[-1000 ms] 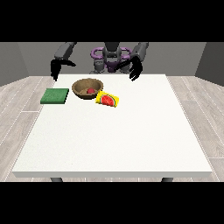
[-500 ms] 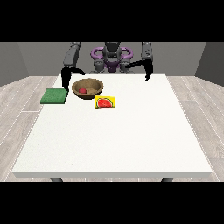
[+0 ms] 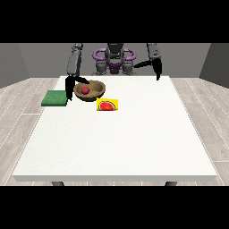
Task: Pick the cup and pour the ball into the bowl, then pick the bowl and place it on the pad
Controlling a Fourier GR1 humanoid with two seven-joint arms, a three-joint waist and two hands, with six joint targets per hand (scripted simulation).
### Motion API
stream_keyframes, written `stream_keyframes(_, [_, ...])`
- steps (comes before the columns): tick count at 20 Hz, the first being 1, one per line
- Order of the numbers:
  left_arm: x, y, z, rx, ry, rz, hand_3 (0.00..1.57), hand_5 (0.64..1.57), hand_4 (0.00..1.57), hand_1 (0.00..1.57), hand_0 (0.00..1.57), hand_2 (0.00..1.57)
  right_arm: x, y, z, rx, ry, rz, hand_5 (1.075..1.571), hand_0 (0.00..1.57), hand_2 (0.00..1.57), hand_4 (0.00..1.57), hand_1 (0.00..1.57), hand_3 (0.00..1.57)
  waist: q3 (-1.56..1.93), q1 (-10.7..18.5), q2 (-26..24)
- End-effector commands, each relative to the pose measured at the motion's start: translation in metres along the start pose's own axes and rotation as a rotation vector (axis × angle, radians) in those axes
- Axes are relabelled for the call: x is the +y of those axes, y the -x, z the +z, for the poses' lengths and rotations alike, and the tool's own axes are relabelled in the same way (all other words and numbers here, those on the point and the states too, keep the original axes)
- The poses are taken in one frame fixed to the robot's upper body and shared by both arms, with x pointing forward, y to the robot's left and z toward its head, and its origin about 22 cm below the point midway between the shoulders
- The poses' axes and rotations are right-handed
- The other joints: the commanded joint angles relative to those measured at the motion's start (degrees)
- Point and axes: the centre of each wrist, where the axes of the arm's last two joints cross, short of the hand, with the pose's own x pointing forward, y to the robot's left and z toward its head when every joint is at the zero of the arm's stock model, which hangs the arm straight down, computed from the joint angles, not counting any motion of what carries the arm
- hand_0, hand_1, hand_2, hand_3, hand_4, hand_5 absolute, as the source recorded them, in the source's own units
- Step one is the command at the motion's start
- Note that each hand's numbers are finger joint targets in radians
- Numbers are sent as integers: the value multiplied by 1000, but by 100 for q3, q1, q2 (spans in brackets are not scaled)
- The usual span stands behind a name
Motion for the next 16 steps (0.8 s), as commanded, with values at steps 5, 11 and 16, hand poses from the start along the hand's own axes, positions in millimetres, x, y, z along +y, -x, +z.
stream_keyframes(5, [14,-15,-11,-43,-25,10,0,1565,0,0,0,0,8,3,-14,-37,-25,-19,1562,0,0,64,0,0,0,-37,294])
stream_keyframes(11, [0,-35,-12,-110,43,26,0,1570,339,0,0,0,-31,39,36,227,219,177,1491,1571,1571,785,1571,479,3,389,531])
stream_keyframes(16, [0,-30,-12,-104,82,37,0,1531,655,0,0,0,-27,32,35,201,262,535,1558,1571,1571,938,1571,1562,-33,680,495])
